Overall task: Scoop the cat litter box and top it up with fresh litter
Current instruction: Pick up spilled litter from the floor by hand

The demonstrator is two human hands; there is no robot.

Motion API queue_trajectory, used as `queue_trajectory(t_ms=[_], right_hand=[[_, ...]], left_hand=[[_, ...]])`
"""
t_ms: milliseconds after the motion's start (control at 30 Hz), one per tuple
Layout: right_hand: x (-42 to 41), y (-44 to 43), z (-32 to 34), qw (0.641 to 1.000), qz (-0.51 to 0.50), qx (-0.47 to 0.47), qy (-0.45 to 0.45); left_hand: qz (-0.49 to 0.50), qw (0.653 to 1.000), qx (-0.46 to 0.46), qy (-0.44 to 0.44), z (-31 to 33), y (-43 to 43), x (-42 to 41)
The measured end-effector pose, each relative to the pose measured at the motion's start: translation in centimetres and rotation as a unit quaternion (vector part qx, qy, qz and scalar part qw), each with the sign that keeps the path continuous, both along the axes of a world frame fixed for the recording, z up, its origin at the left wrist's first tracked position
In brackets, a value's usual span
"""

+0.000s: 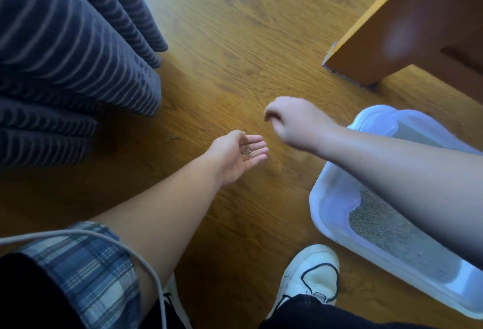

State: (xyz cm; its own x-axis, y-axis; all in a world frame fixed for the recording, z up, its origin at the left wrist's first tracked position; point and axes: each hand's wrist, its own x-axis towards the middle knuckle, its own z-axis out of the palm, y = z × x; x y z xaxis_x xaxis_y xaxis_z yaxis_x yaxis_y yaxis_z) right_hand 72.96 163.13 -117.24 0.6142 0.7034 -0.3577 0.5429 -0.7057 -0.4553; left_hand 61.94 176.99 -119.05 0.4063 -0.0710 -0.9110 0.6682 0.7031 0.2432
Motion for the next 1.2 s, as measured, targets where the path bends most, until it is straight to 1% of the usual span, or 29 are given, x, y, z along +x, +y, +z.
queue_trajectory(t_ms=[67,167,267,333,433,500,533,600,633,667,767,900,1000,1100,1133,1167,1200], right_hand=[[2.9,-1.3,-0.5,0.994,-0.099,-0.037,-0.031],[6.2,-3.1,-0.9,0.965,-0.244,-0.092,-0.032],[7.8,-3.9,-1.1,0.944,-0.308,-0.12,-0.026],[8.0,-3.9,-1.4,0.924,-0.364,-0.118,-0.002],[6.6,-3.4,-2.1,0.87,-0.488,-0.055,0.05],[5.6,-3.2,-2.8,0.83,-0.554,-0.012,0.064],[5.4,-3.1,-3.2,0.805,-0.589,0.008,0.067],[5.8,-3.0,-3.5,0.741,-0.664,0.059,0.081],[6.0,-3.0,-3.6,0.716,-0.688,0.083,0.088],[6.2,-3.1,-3.8,0.703,-0.699,0.098,0.088],[6.5,-3.4,-4.5,0.7,-0.703,0.113,0.053],[7.3,-3.1,-5.8,0.677,-0.725,0.123,0.033],[8.2,-2.3,-6.4,0.684,-0.721,0.112,0.0],[9.1,-1.4,-6.3,0.674,-0.73,0.111,-0.015],[9.1,-1.2,-6.2,0.675,-0.73,0.104,-0.021],[9.1,-0.9,-6.1,0.686,-0.72,0.098,-0.03],[8.9,-0.6,-6.2,0.714,-0.692,0.095,-0.043]], left_hand=[[0.011,1.0,0.006,0.006,-0.1,0.4,0.1],[0.032,0.999,0.016,0.012,-0.3,0.7,0.5],[0.047,0.999,0.022,0.011,-0.5,0.6,0.7],[0.051,0.998,0.024,0.008,-0.7,0.5,0.9],[0.065,0.998,0.019,0.002,-0.7,0.2,1.4],[0.079,0.997,0.01,-0.004,-0.4,-0.2,2.0],[0.083,0.997,0.003,-0.007,-0.2,-0.5,2.4],[0.088,0.996,-0.008,-0.014,0.1,-0.9,3.2],[0.09,0.996,-0.012,-0.015,0.2,-1.1,3.6],[0.093,0.995,-0.016,-0.016,0.4,-1.3,4.0],[0.099,0.995,-0.021,-0.018,0.7,-1.8,5.1],[0.116,0.993,-0.024,-0.023,0.9,-2.1,6.5],[0.116,0.993,-0.024,-0.028,0.9,-2.3,7.0],[0.118,0.992,-0.027,-0.03,0.8,-2.3,7.4],[0.12,0.992,-0.028,-0.028,0.6,-2.3,7.5],[0.122,0.992,-0.028,-0.027,0.5,-2.2,7.7],[0.124,0.992,-0.028,-0.026,0.4,-2.1,7.8]])
